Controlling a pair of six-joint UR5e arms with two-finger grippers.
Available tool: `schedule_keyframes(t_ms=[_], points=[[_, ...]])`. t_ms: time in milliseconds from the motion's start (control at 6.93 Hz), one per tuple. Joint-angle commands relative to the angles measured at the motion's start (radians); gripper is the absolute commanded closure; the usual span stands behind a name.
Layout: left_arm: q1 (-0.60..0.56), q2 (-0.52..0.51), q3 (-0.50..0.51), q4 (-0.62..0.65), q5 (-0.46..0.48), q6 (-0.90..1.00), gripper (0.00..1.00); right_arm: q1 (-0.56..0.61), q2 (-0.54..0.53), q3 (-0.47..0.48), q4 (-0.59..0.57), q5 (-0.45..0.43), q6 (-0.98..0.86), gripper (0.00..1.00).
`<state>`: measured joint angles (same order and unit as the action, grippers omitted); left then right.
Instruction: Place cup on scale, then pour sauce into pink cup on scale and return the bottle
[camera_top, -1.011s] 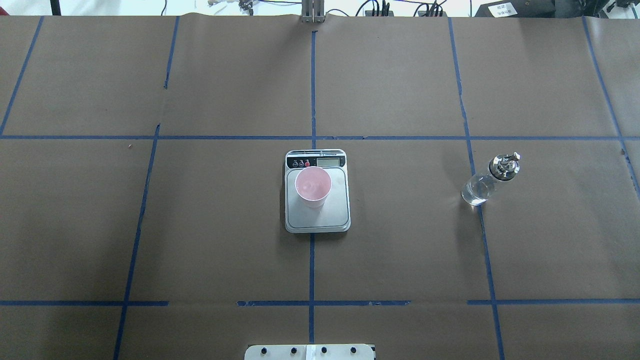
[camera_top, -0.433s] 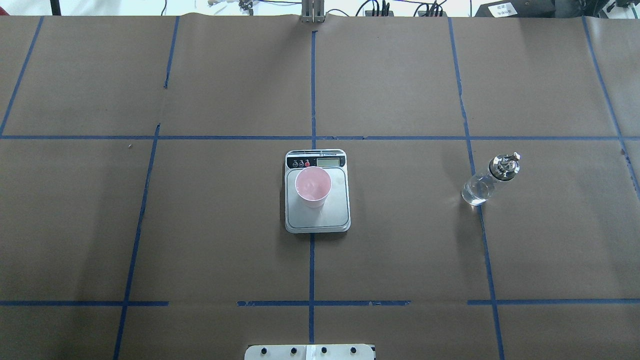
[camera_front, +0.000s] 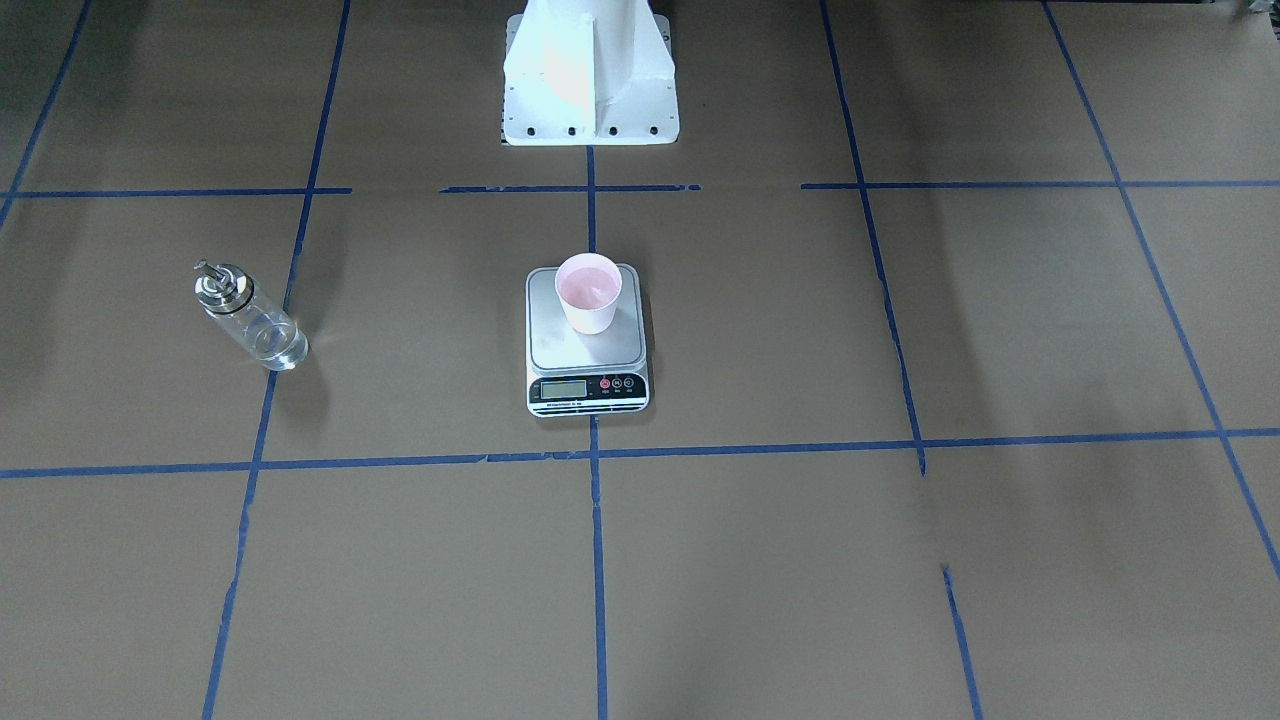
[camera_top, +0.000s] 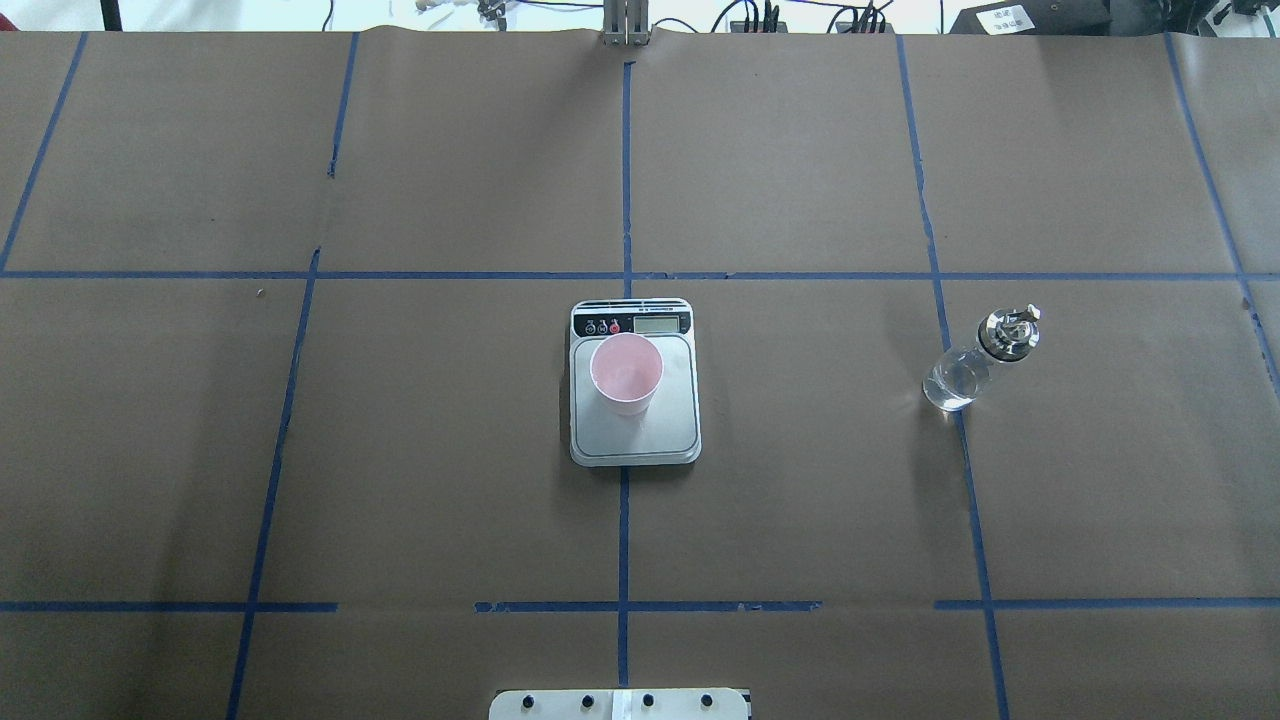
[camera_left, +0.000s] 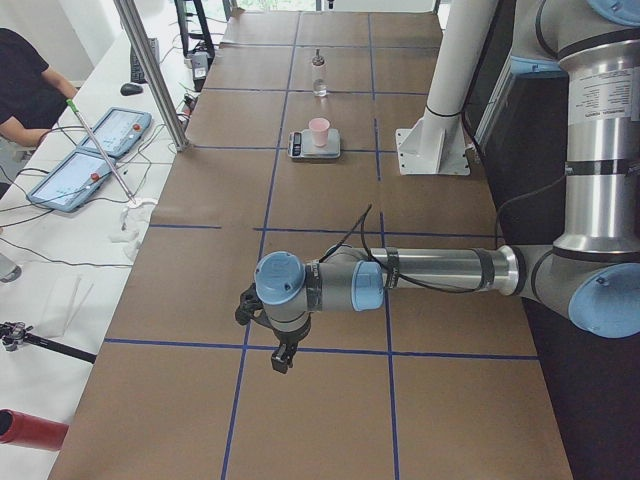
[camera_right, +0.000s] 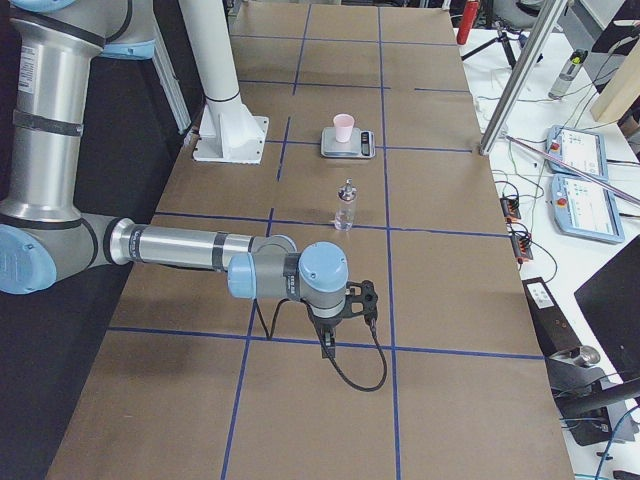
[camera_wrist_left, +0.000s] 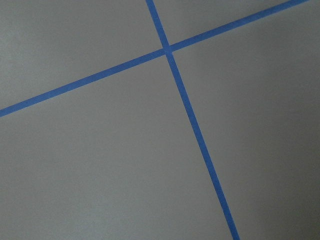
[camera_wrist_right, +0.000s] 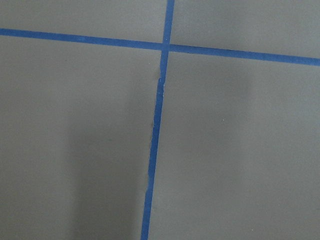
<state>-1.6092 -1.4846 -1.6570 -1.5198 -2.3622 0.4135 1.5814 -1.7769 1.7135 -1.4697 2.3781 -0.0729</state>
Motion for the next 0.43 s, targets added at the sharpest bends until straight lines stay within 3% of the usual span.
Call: schedule_keyframes(t_ms=[0, 289], points=[[0.000, -0.006, -0.006, 0.001, 0.000, -0.018, 0.00, -0.001, 0.014, -0.003, 0.005, 0.017, 0.027, 0.00], [0.000, -0.005, -0.006, 0.001, 0.000, -0.048, 0.00, -0.001, 0.017, -0.003, 0.005, 0.016, 0.082, 0.00]])
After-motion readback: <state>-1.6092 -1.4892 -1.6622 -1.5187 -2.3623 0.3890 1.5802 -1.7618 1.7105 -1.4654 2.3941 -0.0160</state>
